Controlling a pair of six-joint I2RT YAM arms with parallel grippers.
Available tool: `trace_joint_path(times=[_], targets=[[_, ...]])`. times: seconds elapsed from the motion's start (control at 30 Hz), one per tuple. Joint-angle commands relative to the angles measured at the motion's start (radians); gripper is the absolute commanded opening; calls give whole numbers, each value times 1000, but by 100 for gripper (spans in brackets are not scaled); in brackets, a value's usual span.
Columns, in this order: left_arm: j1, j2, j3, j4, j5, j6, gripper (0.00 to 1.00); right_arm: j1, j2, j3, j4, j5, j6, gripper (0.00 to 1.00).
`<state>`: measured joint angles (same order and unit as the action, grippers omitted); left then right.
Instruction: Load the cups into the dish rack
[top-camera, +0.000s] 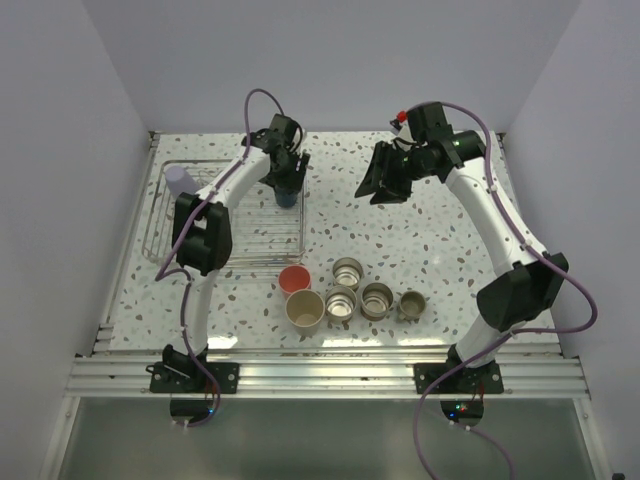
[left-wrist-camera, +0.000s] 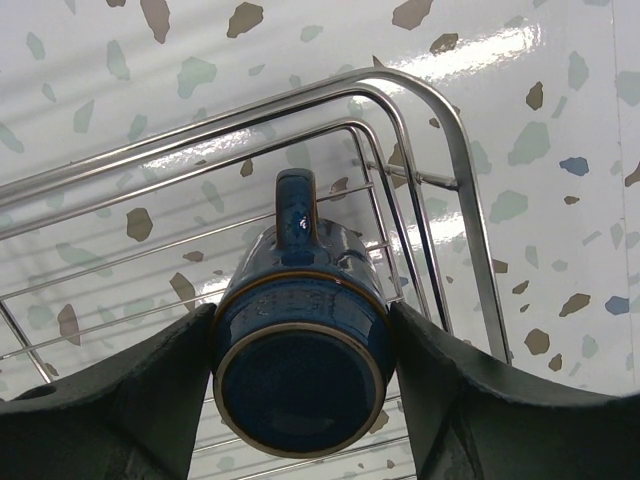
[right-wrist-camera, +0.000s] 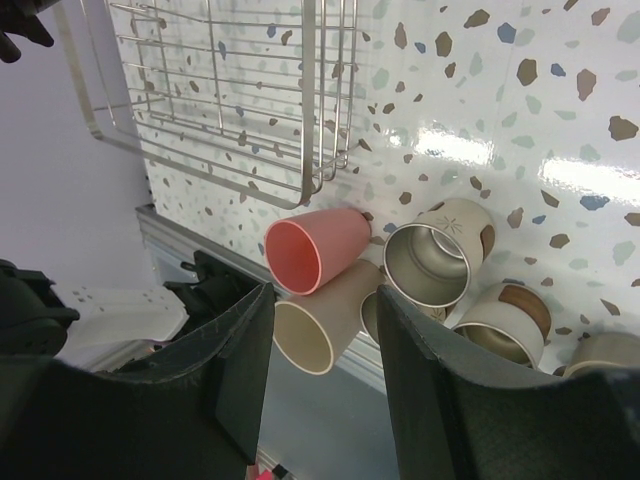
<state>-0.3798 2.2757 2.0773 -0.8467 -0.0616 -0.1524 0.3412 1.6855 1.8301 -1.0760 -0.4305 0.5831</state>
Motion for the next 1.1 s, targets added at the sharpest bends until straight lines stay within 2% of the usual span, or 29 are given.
trace_joint_path(times=[0.0, 0.03, 0.13, 0.53, 0.83, 1.07], targets=[[10, -11, 7, 21, -10, -18, 74, 4, 2, 0, 22, 13, -14, 49], [12, -15, 4, 23, -10, -19, 80, 2, 0, -3, 24, 13, -14, 49], [10, -27, 1, 23, -14, -22, 84, 4, -7, -14, 27, 16, -14, 49], [13, -130, -28, 34, -53, -49, 87, 15, -27, -22, 19, 61, -37, 50], [50, -372, -209, 130, -106, -119, 88, 172, -21, -138, -27, 243, -98, 55], [85, -605, -400, 238, -89, -151, 88, 183, -47, -299, 4, 315, -100, 56]])
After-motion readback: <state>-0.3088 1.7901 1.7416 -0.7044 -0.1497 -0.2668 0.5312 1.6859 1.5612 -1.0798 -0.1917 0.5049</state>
